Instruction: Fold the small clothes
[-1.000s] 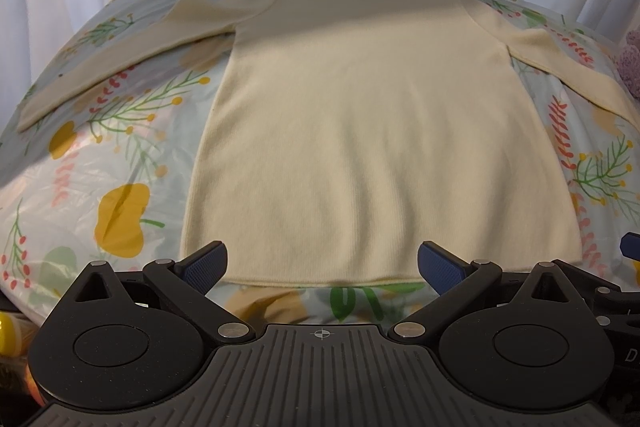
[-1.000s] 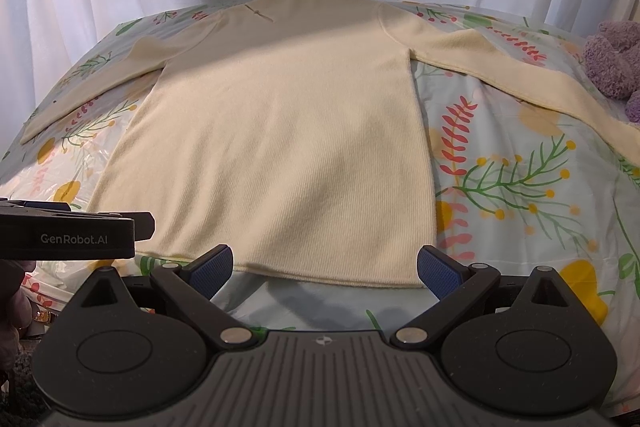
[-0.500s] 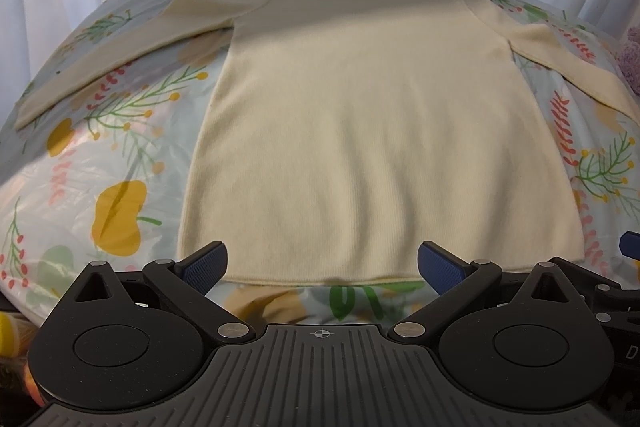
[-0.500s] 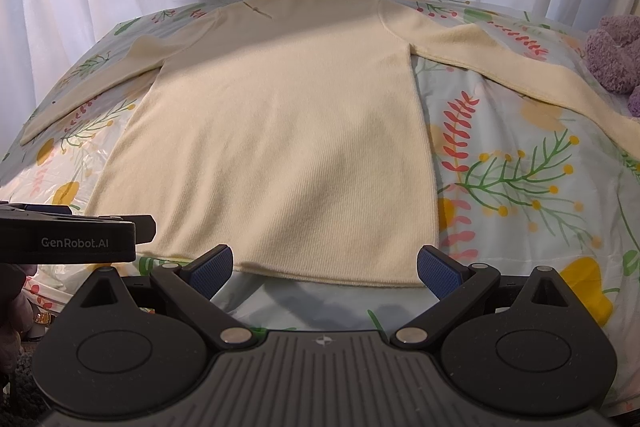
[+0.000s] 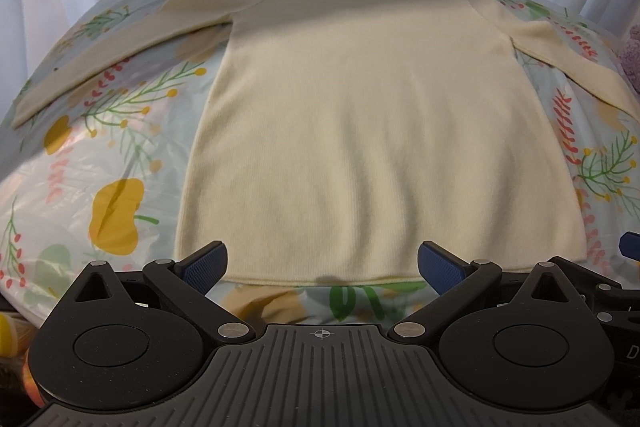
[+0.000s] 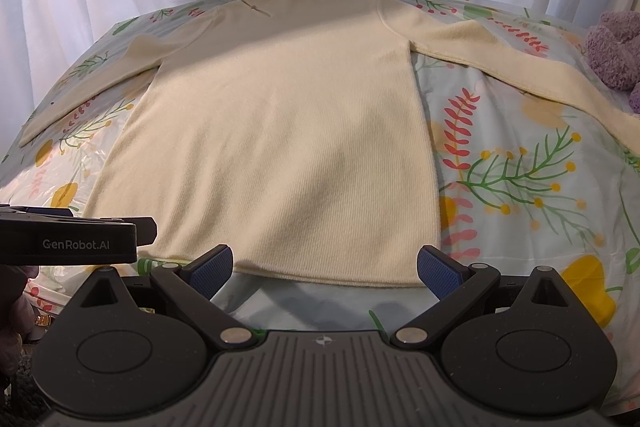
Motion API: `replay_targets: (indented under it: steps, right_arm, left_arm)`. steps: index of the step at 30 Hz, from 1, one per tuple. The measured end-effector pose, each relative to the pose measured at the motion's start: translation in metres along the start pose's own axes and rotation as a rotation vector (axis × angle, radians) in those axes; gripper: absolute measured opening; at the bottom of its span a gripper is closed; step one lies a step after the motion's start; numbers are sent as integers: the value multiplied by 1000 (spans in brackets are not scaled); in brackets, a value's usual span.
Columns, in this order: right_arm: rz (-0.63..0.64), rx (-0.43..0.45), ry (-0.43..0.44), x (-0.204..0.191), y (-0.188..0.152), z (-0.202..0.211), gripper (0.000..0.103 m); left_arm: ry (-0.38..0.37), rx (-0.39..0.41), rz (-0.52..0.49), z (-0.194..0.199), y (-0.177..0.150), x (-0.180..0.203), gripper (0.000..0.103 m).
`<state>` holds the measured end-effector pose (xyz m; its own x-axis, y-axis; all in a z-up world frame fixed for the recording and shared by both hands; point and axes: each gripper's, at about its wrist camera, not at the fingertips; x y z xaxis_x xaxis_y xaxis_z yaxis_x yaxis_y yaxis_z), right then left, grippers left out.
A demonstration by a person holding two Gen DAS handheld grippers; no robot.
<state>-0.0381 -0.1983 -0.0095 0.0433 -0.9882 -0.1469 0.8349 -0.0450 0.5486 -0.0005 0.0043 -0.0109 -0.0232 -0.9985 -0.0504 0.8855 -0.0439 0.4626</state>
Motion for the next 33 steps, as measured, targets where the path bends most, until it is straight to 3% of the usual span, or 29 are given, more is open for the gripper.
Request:
replay_targets:
  steps: [33]
  right_arm:
    - [-12,-14,7,1,1,-4,99]
  left_arm:
    - [-4,-22,3,-6,0,1,103]
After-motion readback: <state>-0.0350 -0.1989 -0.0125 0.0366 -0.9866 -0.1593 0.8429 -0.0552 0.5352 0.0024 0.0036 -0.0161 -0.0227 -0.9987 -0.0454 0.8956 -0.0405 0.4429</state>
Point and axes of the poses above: each gripper's, at about its wrist camera, not at the fingertips, and z roughly against the way its jaws point, x to its right, y to its top, and after that the axes turned 2 degrees about y, right-handed
